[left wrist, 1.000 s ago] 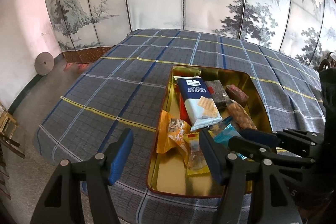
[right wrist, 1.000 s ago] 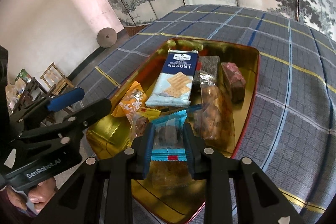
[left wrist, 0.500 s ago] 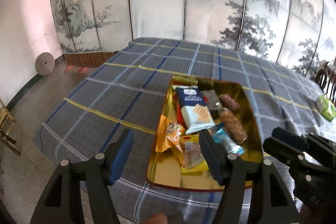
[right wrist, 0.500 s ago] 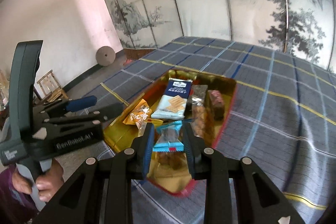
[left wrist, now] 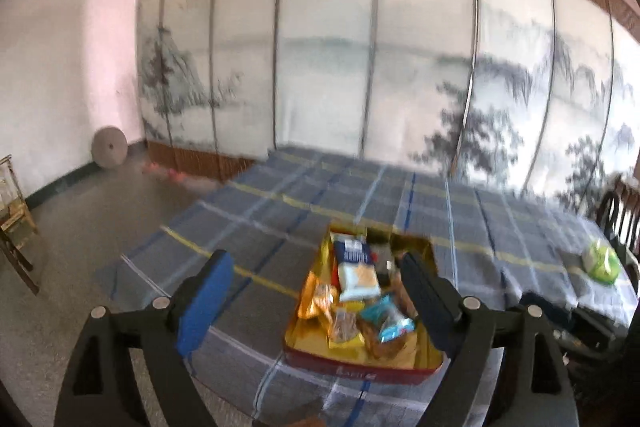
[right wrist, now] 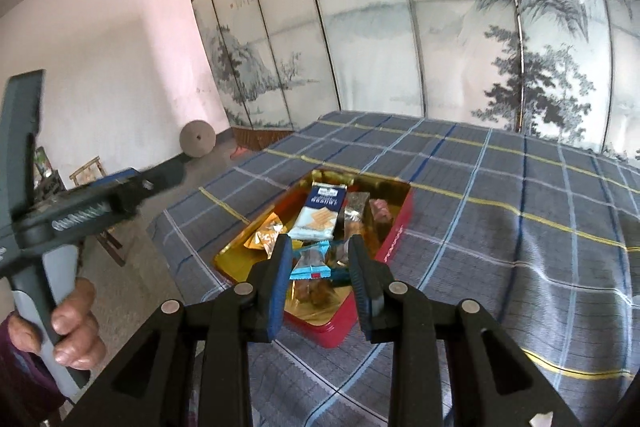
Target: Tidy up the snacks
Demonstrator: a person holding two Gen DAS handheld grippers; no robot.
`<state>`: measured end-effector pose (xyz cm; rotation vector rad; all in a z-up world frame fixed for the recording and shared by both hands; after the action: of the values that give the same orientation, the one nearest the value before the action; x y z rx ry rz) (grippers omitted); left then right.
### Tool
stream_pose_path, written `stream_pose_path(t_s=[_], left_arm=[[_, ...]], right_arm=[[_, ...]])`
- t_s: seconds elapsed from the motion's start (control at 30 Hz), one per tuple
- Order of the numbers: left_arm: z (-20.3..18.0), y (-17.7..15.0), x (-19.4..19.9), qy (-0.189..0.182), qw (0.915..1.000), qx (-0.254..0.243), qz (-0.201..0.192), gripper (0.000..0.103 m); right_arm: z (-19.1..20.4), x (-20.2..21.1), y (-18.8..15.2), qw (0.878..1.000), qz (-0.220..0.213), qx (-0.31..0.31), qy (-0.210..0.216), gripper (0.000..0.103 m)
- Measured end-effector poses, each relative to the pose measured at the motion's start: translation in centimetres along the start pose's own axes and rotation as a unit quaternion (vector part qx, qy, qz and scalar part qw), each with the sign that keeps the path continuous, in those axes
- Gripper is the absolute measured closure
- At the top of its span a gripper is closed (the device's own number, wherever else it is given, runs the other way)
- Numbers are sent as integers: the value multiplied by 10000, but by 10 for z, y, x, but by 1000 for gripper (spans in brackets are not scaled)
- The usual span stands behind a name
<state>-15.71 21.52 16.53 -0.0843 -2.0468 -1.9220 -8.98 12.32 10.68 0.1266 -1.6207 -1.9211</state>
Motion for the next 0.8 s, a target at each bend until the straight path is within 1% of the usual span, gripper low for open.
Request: stream_pose_path(t_s=[0.07, 0.13, 0.2, 0.27, 0.43, 0.5, 0.57, 0.7, 0.77, 0.8], left_arm=[[-1, 10, 11, -11, 9999, 9, -100, 13], [-2, 19, 18, -50, 9999, 27, -109, 13], [-5, 21, 23, -161, 9998, -54, -75, 11], [-8, 17, 26, -311, 9994, -160, 33, 0], [-11, 11, 32, -220, 9996, -171, -7, 0], [-11, 8, 32, -195, 9996, -181, 42, 0], [-12, 5, 31, -202, 9996, -163, 120, 0], [-9, 2, 28, -183, 9996, -136, 170, 0], [-9, 1, 28, -154, 9996, -175, 177, 0], [-9, -1, 27, -137, 9996, -188, 185, 0]], right_arm=[[-1, 8, 3, 10000, -69, 15, -28, 71], [-2, 14, 5, 9999, -127, 6, -55, 71], [-2, 21, 6, 9998, -175, 13, -59, 71], [-1, 27, 7, 9997, -232, 34, -62, 71], [7, 34, 8, 9993, -358, 80, -75, 70], [11, 36, 9, 9989, -427, 128, -131, 67], [17, 39, 10, 9983, -495, 224, -205, 62], [24, 43, 12, 9972, -620, 340, -253, 59], [25, 44, 13, 9969, -651, 360, -252, 51], [26, 44, 13, 9968, -668, 356, -257, 49]])
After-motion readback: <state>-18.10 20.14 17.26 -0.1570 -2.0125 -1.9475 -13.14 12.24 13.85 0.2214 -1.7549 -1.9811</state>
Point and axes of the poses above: each gripper's, at about its wrist camera, not at the fingertips, and x roughly against the way its jaws point, z to its left, y to its top, the point moved 5 cm from there along -x, roughly the way its jaws point, and after that the axes turned 9 degrees about -z, right-handed, at the moved point
